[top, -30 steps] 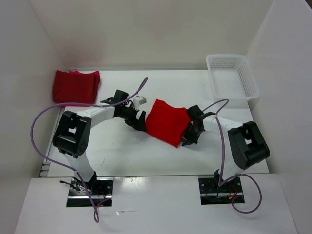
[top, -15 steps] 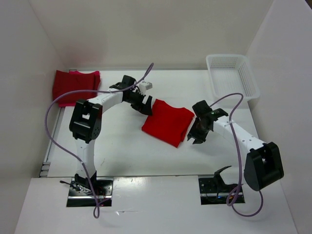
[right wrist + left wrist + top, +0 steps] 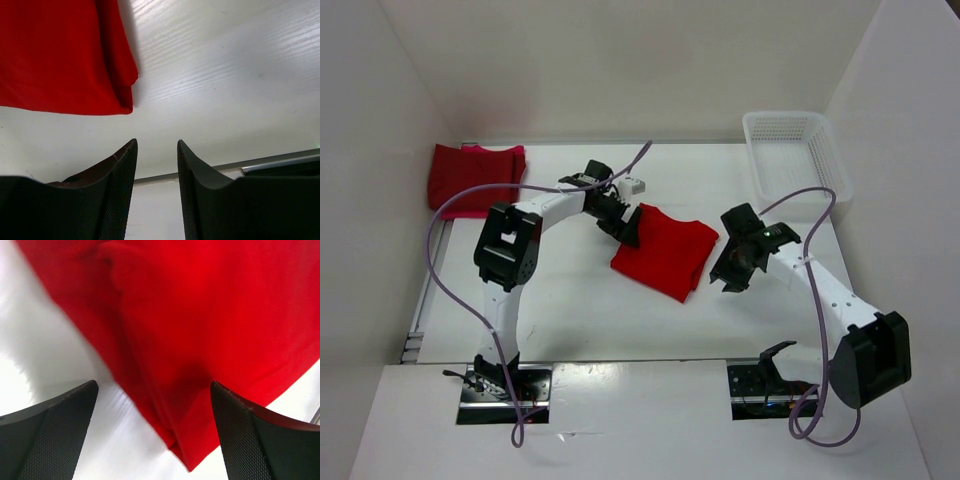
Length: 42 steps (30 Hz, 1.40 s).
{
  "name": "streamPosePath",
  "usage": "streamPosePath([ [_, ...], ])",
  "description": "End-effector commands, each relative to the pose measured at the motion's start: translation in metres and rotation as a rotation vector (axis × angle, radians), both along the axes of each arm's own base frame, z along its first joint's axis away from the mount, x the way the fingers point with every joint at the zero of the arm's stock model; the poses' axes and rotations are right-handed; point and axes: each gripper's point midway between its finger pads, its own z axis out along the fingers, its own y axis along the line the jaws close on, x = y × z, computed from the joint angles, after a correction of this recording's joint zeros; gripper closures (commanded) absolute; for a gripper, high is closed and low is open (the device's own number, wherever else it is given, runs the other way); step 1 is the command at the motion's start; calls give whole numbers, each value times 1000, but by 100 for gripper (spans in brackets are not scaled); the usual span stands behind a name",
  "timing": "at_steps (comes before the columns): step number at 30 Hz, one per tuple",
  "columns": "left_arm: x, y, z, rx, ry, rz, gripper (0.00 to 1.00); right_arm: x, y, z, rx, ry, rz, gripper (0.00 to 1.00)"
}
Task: Fold and stack the t-shirts
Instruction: Put the neatly folded tshirt into the corner of the board with the left arm
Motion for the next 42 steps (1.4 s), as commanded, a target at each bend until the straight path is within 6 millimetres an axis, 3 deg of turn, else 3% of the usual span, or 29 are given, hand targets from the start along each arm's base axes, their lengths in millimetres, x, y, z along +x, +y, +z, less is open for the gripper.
streamPosePath([
  [1, -33, -3, -39, 58, 126, -43, 0, 8, -3, 23, -12, -72, -20, 57],
  [6, -43, -5, -63, 123, 172, -66, 0, 11, -6, 30, -9, -102, -33, 57],
  [8, -47, -4, -75, 138, 206, -67, 5, 12, -8, 35, -1, -120, -42, 57],
  [9, -46, -6, -77, 129, 212, -71, 18, 11, -12, 34, -6, -112, -54, 57],
  [12, -49, -5, -85, 139, 243, -61, 40, 12, -17, 38, -2, -132, -69, 57],
  [13, -46, -8, -82, 126, 238, -65, 52, 13, -20, 41, 2, -145, -79, 57],
  [15, -46, -8, -82, 126, 238, -65, 68, 14, -23, 44, 10, -154, -90, 57],
  [16, -46, -8, -82, 126, 238, -65, 89, 13, -27, 46, 10, -157, -102, 57],
  [18, -41, -10, -74, 113, 208, -64, 99, 13, -30, 48, 9, -168, -106, 57],
  [20, -33, -13, -61, 101, 161, -61, 100, 11, -33, 49, 8, -168, -116, 57],
  [23, 0, -6, -24, 140, -49, -30, 100, 10, -32, 51, 16, -175, -104, 57],
  [24, 23, 4, 0, 195, -199, 8, 100, 10, -32, 51, 16, -175, -104, 57],
  [27, 60, 32, 40, 337, -433, 74, 100, 13, -33, 52, 18, -184, -113, 57],
  [32, 106, 88, 75, 518, -630, 185, 100, 17, -30, 52, 26, -192, -101, 57],
  [34, 113, 112, 77, 631, -684, 209, 100, 20, -30, 53, 29, -202, -101, 57],
  [35, 122, 121, 89, 643, -728, 242, 100, 20, -30, 53, 29, -202, -101, 57],
  [39, 135, 158, 102, 757, -792, 320, 100, 21, -28, 54, 37, -209, -89, 57],
  [40, 143, 168, 116, 771, -835, 360, 100, 21, -28, 54, 37, -209, -89, 57],
  [42, 144, 184, 122, 833, -862, 377, 100, 19, -29, 51, 30, -201, -81, 57],
])
